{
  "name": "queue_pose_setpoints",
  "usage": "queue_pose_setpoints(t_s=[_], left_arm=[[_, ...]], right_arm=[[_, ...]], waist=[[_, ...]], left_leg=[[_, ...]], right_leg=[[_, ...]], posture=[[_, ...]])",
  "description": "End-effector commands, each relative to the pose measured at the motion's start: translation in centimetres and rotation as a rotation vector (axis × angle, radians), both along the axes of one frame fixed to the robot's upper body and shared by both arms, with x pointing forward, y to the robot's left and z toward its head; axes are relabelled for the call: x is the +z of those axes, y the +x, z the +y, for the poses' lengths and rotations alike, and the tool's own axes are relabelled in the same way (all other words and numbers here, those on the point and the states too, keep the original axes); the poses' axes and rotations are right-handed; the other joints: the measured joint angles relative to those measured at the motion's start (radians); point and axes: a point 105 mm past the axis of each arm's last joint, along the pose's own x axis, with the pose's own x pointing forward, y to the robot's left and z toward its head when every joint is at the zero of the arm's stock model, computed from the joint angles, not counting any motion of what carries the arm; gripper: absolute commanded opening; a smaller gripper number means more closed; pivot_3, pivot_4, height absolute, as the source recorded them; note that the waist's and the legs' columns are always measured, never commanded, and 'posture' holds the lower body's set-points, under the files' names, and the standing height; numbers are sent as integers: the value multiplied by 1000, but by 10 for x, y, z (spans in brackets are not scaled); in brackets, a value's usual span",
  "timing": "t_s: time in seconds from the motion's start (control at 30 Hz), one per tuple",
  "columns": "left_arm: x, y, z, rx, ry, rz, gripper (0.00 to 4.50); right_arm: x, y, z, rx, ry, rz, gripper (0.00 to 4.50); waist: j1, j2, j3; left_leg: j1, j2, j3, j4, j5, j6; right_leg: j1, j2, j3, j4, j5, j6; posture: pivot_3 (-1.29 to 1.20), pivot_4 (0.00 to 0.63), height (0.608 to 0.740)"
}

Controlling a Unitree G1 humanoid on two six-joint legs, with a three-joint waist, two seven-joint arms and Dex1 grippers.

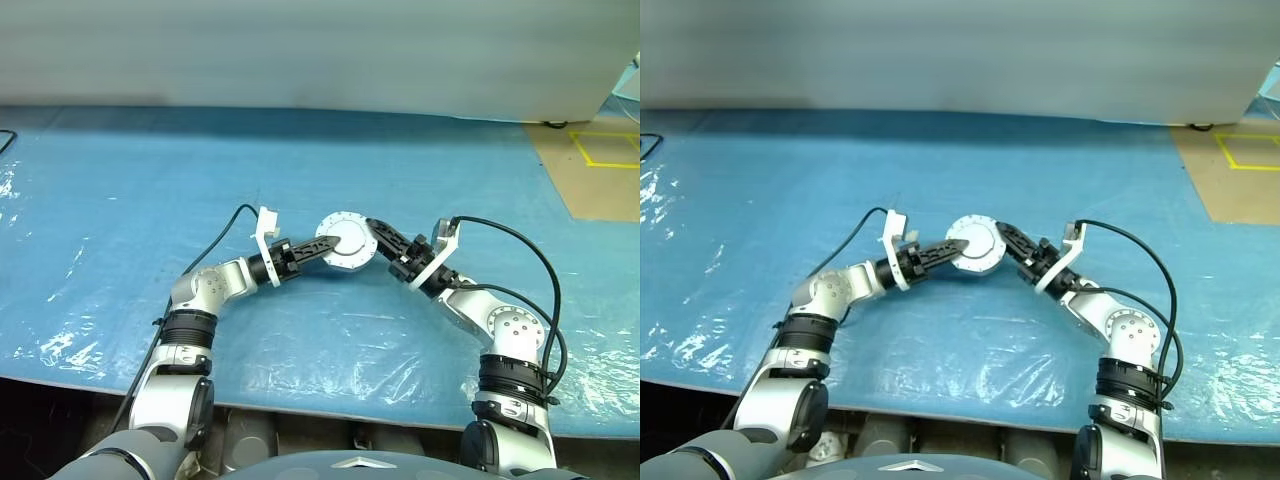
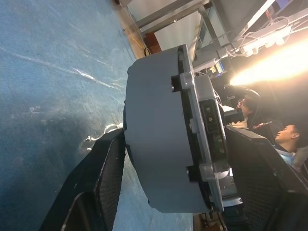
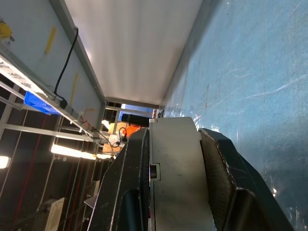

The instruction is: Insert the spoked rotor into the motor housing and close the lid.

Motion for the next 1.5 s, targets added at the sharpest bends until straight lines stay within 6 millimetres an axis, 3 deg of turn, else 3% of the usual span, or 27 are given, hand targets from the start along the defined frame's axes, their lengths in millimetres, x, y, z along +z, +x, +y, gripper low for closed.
queue_pose_setpoints(t_s=[0.03, 0.23, 0.53, 0.7, 1.1, 1.5], left_arm=[[-4, -17, -22, -132, 23, 9, 2890], [7, -30, -14, -212, -87, 30, 2879], [-12, -42, -12, -273, 22, 44, 2811], [-7, -52, -7, -338, -15, 45, 2763], [-24, -31, -6, -210, 63, 56, 2763], [-14, 10, 3, 48, -23, 91, 2763]], right_arm=[[25, 4, 7, 9, 39, -95, 1198], [24, 5, 8, 6, 45, -94, 1198], [24, 6, 10, 10, 46, -95, 1198], [25, 7, 9, 7, 43, -94, 1198], [24, 8, 8, -1, 36, -91, 1198], [24, 13, 2, -35, 35, -94, 1198]], waist=[[0, 0, 0], [-2, 0, 0], [2, 0, 0], [-1, 0, 0], [0, 0, 0], [-1, 0, 0]], left_leg=[[0, 0, 0, 0, 0, 0], [0, 0, 0, 0, 0, 0], [0, 0, 0, 1, 0, 0], [1, 1, 0, 1, 0, 0], [1, 0, 0, 2, 0, 0], [1, 1, -1, 6, 0, 0]], right_leg=[[0, 0, 0, 0, 0, 0], [0, 0, 0, 0, 0, 0], [1, 0, 0, 0, 0, 0], [1, 1, -1, 1, 0, 0], [2, 0, 0, 1, 0, 0], [3, 0, 0, 1, 0, 0]], posture=[[0, 150, 740], [0, 150, 740], [0, 150, 740], [0, 150, 740], [0, 150, 740], [0, 150, 740]])
